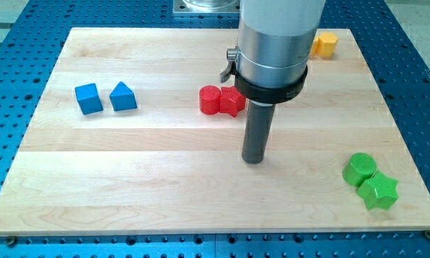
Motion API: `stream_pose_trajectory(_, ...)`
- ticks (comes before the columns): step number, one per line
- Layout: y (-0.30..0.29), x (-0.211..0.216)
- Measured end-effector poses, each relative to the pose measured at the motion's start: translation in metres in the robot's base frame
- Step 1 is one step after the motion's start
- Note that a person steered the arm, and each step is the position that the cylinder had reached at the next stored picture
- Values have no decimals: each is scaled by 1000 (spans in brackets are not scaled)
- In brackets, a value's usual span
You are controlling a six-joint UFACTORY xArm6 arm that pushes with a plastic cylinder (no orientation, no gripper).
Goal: Move your arm to the right of the hexagon
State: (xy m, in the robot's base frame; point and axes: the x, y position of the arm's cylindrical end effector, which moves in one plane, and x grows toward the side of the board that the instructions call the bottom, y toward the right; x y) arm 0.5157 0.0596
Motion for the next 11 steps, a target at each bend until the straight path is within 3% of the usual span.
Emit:
stream_pose_trajectory(4, 5, 3)
stream_pose_trajectory(7, 10, 41)
stream_pose_trajectory(9, 52, -25)
stream_pose_trajectory(11, 144, -125)
